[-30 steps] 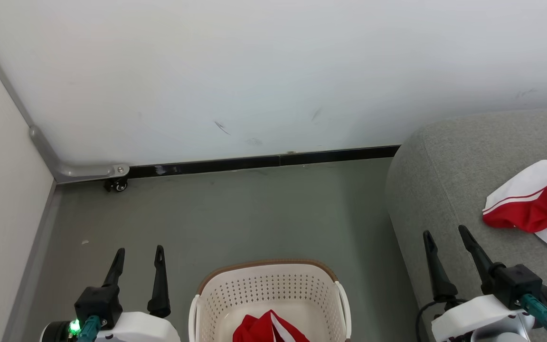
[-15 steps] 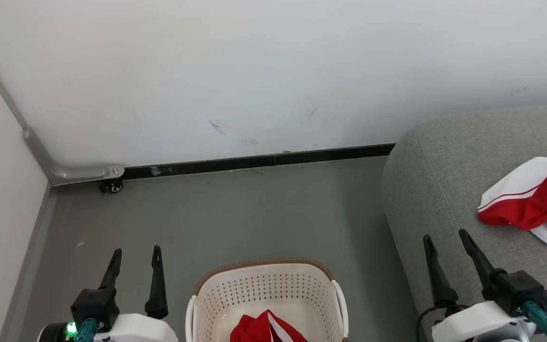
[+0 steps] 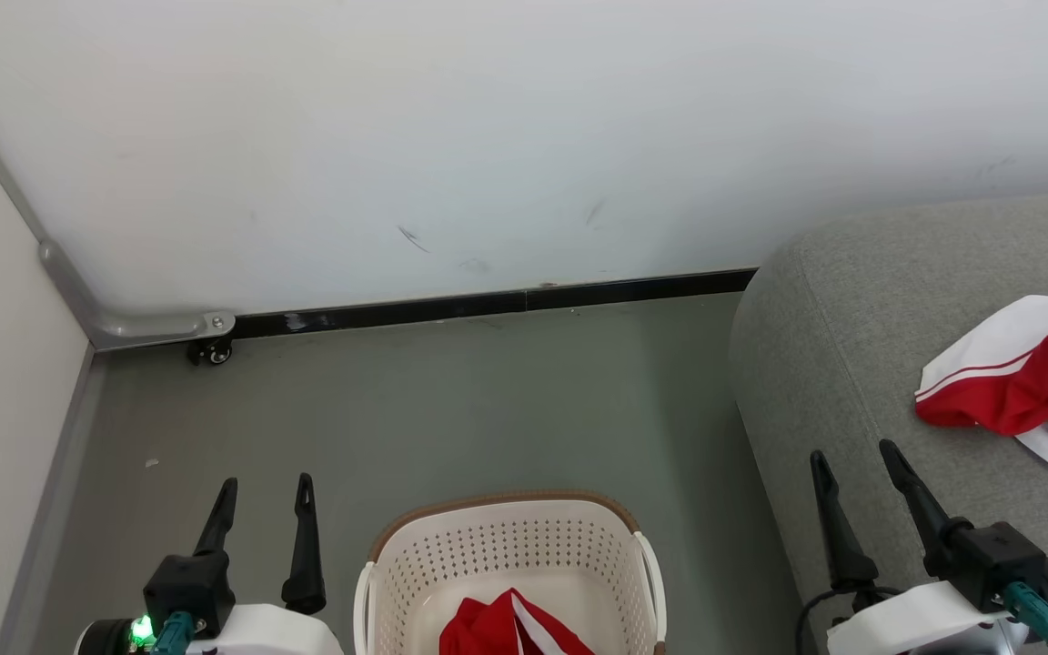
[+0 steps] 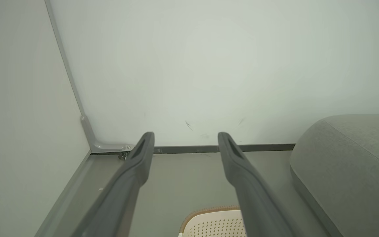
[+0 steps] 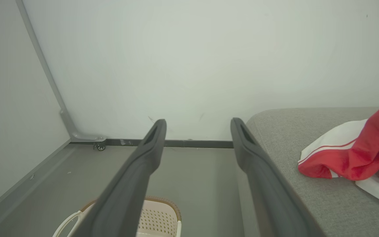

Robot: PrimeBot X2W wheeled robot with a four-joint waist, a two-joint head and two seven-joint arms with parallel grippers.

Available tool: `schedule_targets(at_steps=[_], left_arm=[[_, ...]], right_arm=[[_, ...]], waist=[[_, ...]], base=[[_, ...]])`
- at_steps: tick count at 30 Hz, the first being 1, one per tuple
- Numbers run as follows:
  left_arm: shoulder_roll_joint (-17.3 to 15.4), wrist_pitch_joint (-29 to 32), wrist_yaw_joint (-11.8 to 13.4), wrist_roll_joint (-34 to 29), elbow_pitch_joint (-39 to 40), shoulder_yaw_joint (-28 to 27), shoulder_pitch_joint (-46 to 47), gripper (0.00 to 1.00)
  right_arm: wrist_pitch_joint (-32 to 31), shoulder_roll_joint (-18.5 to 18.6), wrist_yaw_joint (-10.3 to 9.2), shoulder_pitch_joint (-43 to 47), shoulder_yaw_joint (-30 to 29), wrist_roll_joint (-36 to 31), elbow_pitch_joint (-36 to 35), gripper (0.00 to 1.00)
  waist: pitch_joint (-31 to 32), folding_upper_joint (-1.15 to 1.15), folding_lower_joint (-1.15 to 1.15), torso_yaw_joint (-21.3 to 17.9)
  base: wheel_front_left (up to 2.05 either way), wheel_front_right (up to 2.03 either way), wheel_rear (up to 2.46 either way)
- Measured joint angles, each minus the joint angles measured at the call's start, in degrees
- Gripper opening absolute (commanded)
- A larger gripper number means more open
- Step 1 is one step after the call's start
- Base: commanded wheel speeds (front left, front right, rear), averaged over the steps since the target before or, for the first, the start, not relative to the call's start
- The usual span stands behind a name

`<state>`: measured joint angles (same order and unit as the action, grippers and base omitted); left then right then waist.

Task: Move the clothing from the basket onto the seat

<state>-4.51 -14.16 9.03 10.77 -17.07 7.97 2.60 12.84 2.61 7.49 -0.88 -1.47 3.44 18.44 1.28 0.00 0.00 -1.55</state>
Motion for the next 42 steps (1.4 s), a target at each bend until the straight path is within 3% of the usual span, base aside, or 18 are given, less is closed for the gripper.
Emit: schedule_targets(at_steps=[22, 42], left_arm=[[-1.01, 0.0, -2.48, -2.8, -4.79, 3.19, 2.85, 1.0], [-0.89, 0.3, -2.56, -4.55, -13.36, 4.43, 11.28, 1.0]], right_arm=[[-0.43, -0.27, 0.0, 1.27, -4.19, -0.96, -7.3, 1.0], [-1.59, -0.35, 0.0, 2.07, -3.94, -0.33, -13.35, 1.0]], waist=[[-4.17, 0.0, 0.0, -0.88], [-13.88, 0.0, 0.0, -2.72]], base=[[0.0, 0.0, 0.0], [0.0, 0.0, 0.0]])
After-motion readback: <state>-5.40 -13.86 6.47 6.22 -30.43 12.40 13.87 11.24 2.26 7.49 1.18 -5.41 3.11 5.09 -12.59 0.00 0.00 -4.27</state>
